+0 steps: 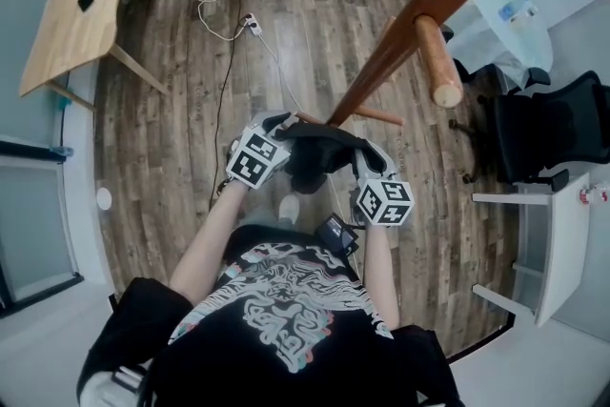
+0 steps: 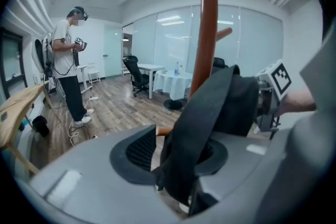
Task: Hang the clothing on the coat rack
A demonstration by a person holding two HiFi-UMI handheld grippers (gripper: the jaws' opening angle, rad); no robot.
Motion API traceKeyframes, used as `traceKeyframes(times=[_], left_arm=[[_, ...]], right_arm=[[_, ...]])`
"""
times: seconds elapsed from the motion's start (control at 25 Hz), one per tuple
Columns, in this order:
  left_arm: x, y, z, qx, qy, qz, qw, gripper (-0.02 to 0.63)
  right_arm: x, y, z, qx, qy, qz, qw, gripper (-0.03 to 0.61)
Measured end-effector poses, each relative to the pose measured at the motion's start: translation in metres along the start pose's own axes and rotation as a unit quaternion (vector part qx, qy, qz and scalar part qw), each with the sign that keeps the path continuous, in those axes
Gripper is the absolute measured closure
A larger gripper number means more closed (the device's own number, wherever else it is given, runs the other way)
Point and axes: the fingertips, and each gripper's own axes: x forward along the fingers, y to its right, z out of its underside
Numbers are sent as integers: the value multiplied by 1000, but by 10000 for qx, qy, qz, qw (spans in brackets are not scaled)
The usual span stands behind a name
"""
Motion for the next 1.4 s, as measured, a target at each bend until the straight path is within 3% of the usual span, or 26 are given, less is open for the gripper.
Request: traceKeyframes(times=[0.2,0.44,0.84,1.4], left_arm=[[-2,8,-7,114,271,26,9996,506],[-10,19,2,88,129,190,9997,506],[-12,26,-1,104,228,309,9992,506],[-23,25,-1,39,342,332,9989,506]], right_arm=[[-8,-1,6,44,-32,27,10000,517],[-15,-7,15,73,-70,61,9999,517],[-23,-12,21,190,-159,-4,9997,483],[-37,-17,15,180,171,228,9994,477]])
